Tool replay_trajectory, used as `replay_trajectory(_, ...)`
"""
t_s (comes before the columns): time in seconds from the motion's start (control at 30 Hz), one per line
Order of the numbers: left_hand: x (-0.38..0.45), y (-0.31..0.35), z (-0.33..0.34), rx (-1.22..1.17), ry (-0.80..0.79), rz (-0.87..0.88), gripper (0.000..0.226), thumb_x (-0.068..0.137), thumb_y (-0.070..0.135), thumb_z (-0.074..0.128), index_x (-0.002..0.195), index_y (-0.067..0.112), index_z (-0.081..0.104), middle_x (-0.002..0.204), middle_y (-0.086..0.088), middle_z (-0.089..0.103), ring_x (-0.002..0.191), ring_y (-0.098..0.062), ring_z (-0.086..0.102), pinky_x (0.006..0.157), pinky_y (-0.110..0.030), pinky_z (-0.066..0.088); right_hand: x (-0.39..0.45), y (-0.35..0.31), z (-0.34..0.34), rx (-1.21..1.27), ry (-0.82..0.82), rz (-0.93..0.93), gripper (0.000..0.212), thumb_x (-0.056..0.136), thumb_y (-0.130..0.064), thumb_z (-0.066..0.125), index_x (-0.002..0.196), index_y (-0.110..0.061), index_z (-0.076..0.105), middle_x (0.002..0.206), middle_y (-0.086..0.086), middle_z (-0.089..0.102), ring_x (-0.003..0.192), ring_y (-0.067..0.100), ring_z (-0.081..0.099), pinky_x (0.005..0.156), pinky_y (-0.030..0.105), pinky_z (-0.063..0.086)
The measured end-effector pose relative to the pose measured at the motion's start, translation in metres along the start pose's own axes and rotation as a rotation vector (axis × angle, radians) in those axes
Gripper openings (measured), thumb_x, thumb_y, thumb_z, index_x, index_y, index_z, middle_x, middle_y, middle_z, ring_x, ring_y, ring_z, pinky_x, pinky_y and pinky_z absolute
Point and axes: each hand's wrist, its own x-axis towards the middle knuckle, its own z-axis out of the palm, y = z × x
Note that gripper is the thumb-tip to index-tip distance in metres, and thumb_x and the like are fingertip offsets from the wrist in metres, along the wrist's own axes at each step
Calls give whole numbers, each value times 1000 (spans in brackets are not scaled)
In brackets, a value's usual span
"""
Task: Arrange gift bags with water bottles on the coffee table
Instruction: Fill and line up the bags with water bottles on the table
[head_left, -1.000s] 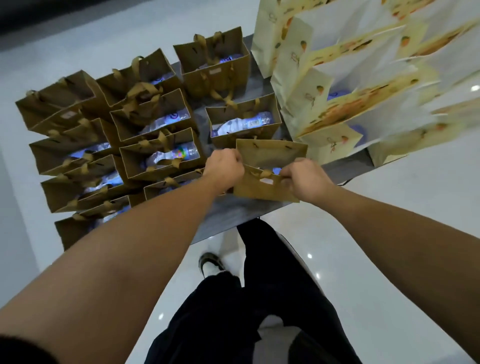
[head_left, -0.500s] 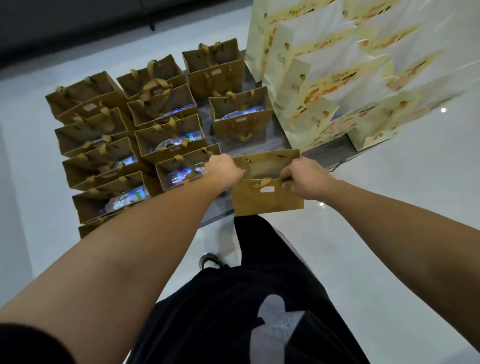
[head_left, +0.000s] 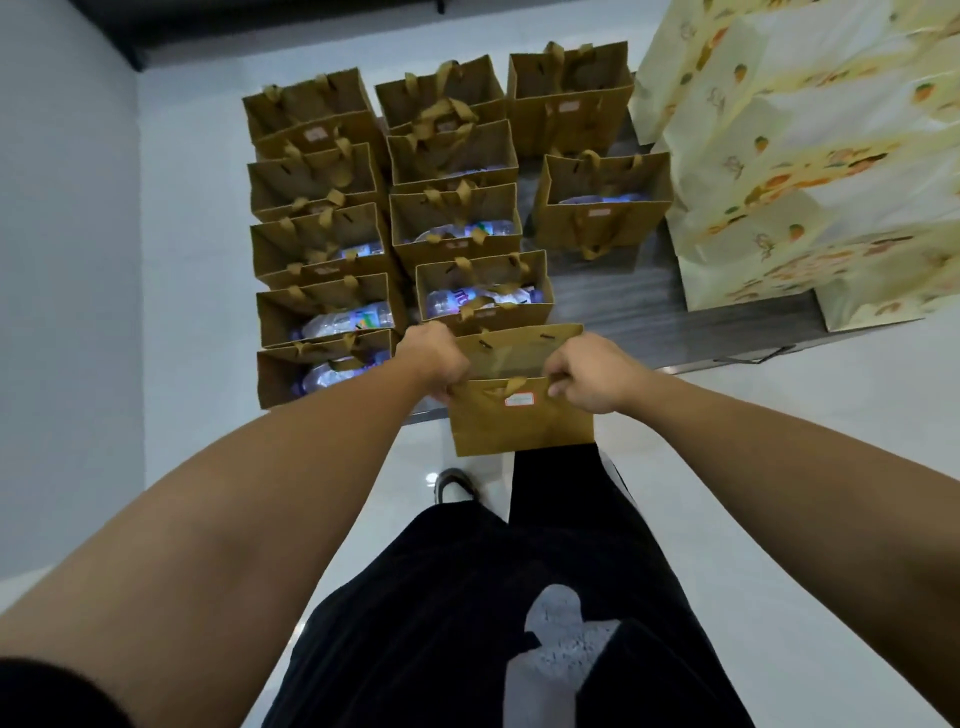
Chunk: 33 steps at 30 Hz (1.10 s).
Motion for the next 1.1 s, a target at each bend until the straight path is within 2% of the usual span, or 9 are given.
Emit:
replay_trajectory(0.17,2,-21,-6,17,71,-68,11,97,19,62,98,9,65,88,-10,69,69,-23,73,68,-34,64,25,-17,5,-44,4,-33,18,96,-22,65,111,-21,75,95,-6,62,100,22,62,87,35,51)
replay_trajectory(0.3,7,-30,-9,49,224,-73,23,92,17,66,110,4,67,99,-12,64,87,-27,61,73,-32,50,45,-25,15,-249,85,-35,20,95,-30,58,106,-26,74,102,5,67,98,29,62,81,34,50)
replay_trajectory(0.47,20,-33,14,109,204,-100,26,92,12,59,115,6,70,115,-18,67,108,-36,62,86,-38,51,66,-16,42,-405,109,33,25,87,-13,57,106,-15,72,104,9,71,99,32,66,80,32,50)
replay_trajectory(0.6,26,-32,29,165,148,-79,26,94,13,58,115,3,68,114,-18,68,109,-35,63,86,-38,52,69,2,59,-326,185,1,27,91,-21,57,112,-18,73,106,9,70,101,31,64,84,33,50)
replay_trajectory(0.73,25,-26,21,135,133,-103,28,92,21,61,116,7,65,114,-16,64,95,-31,59,75,-35,47,60,11,51,-92,175,33,29,94,-31,57,119,-21,71,111,13,66,106,35,60,85,38,50)
replay_trajectory(0.83,26,-8,3,268,158,-101,27,93,24,58,115,8,63,111,-14,63,94,-31,60,77,-37,51,60,18,30,-50,242,93,24,96,-31,55,107,-19,72,103,12,67,107,34,59,80,37,49)
replay_trajectory(0.9,31,11,-10,337,198,-93,29,94,26,56,117,10,62,113,-12,63,98,-32,62,79,-38,51,63,26,8,-16,309,165,25,97,-30,54,109,-19,73,100,15,67,106,34,58,80,37,49)
replay_trajectory(1.0,45,46,-28,289,225,-28,29,95,33,56,114,12,63,107,-8,63,89,-28,57,72,-35,44,73,52,-27,-1,372,262,29,98,-31,51,112,-19,72,99,15,69,107,36,59,82,37,50)
replay_trajectory(1.1,62,85,-40,265,244,25,28,96,34,53,111,14,66,103,-7,64,92,-31,61,72,-35,43,85,84,-60,29,412,296,29,97,-28,53,115,-16,72,101,15,72,108,36,58,82,38,51)
